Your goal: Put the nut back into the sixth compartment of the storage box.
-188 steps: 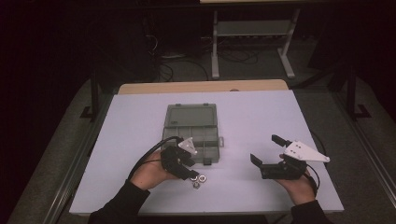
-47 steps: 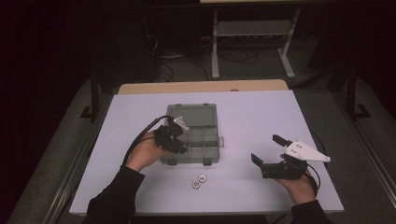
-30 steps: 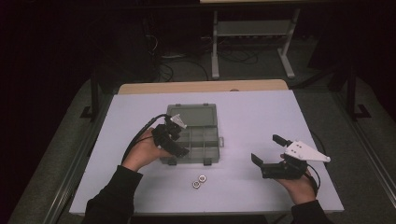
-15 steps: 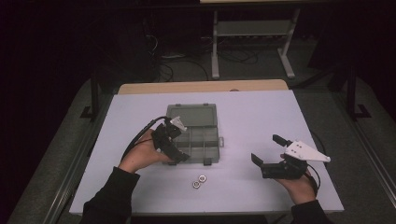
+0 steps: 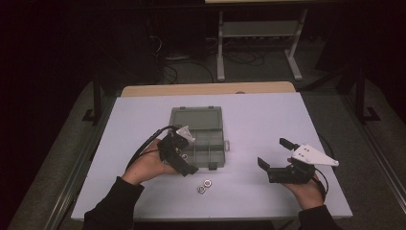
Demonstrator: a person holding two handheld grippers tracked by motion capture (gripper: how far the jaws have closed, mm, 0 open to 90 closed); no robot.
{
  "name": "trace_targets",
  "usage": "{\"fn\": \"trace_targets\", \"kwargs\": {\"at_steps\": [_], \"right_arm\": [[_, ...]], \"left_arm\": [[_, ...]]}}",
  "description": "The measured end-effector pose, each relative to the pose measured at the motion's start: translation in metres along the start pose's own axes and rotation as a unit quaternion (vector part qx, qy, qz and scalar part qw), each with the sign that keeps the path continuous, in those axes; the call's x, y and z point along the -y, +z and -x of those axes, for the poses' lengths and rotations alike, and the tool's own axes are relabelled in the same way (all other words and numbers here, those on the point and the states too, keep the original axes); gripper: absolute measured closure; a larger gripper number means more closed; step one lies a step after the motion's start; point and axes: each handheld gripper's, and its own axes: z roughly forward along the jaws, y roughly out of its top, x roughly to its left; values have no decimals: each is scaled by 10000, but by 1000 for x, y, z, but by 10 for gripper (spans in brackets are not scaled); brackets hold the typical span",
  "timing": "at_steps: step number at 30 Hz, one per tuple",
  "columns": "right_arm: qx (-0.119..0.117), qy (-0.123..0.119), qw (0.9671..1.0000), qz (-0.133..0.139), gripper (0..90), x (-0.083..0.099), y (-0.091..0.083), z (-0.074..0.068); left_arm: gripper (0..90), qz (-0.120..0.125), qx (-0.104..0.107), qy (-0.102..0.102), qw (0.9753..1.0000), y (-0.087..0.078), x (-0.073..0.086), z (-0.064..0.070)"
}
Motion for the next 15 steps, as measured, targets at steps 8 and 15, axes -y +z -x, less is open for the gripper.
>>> {"fn": "trace_targets", "kwargs": {"at_steps": [8, 15], "right_arm": [[-1, 0, 10000, -3, 0, 0, 0, 0], [-7, -5, 10000, 2, 0, 0, 0, 0]], "left_arm": [[16, -32, 221, 209, 9995, 9, -6, 14], [131, 30, 464, 312, 9984, 16, -10, 24]]}}
